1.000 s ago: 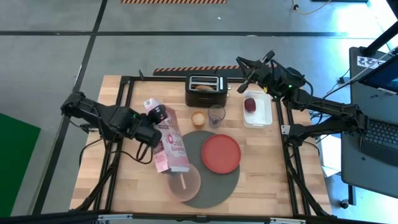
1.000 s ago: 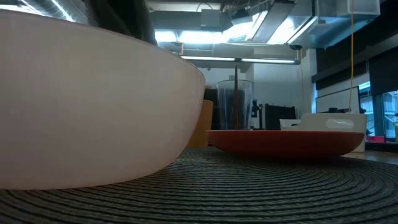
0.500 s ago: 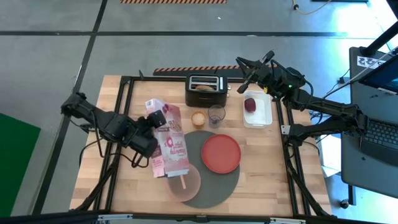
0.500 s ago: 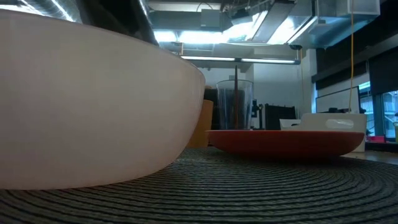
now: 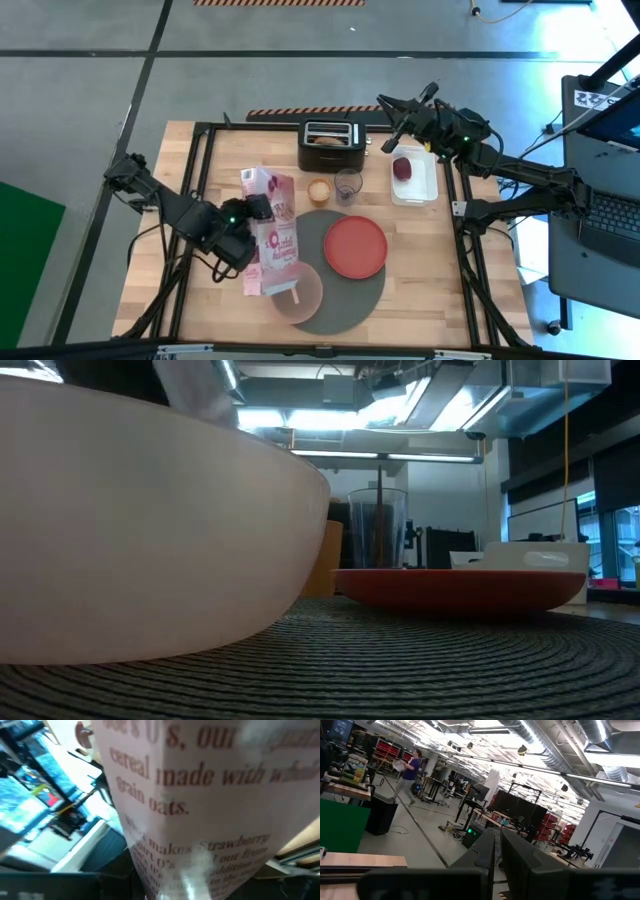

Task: Arrange a breakfast setting
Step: Pour the cereal from the cereal box into the light pink bowl

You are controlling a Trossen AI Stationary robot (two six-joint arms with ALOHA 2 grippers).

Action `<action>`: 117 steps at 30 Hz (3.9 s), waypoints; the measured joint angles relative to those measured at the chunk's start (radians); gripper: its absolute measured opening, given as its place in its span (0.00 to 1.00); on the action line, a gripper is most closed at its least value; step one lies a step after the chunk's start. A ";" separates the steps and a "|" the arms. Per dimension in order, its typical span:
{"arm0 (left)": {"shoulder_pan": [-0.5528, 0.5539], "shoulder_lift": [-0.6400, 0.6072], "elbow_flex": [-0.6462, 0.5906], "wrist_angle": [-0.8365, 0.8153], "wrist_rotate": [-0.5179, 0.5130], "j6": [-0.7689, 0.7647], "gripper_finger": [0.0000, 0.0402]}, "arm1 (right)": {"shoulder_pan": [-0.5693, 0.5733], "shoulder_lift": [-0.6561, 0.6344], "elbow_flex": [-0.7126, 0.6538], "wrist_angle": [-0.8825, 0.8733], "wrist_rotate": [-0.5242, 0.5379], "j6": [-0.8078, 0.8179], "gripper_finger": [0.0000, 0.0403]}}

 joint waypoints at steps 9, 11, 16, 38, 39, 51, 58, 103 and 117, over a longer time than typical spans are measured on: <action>-0.061 0.000 0.000 0.006 -0.105 -0.002 0.39 | 0.000 0.000 0.000 -0.022 -0.003 0.000 0.09; -0.069 0.000 0.000 0.004 -0.140 0.001 0.39 | 0.000 0.000 0.000 -0.030 -0.003 0.000 0.09; -0.075 -0.001 0.000 0.010 -0.161 0.031 0.39 | 0.000 0.001 0.000 -0.062 -0.007 0.000 0.09; -0.082 -0.001 0.000 0.014 -0.247 0.059 0.39 | 0.000 0.001 0.000 -0.134 -0.137 0.193 0.09; -0.082 -0.001 0.000 0.014 -0.249 0.059 0.39 | 0.001 0.001 0.000 -0.134 -0.138 0.209 0.09; -0.096 -0.002 0.000 0.014 -0.246 0.083 0.39 | 0.001 0.001 0.000 -0.162 -0.138 0.237 0.09; -0.098 -0.002 0.000 0.014 -0.255 0.101 0.39 | 0.001 0.001 0.000 -0.203 -0.138 0.237 0.09; -0.138 -0.003 0.000 0.109 -0.316 0.258 0.39 | 0.000 0.001 0.000 -0.288 -0.137 0.233 0.09; -0.146 0.000 0.000 0.121 -0.283 0.269 0.39 | 0.000 0.001 0.000 -0.288 -0.118 0.233 0.09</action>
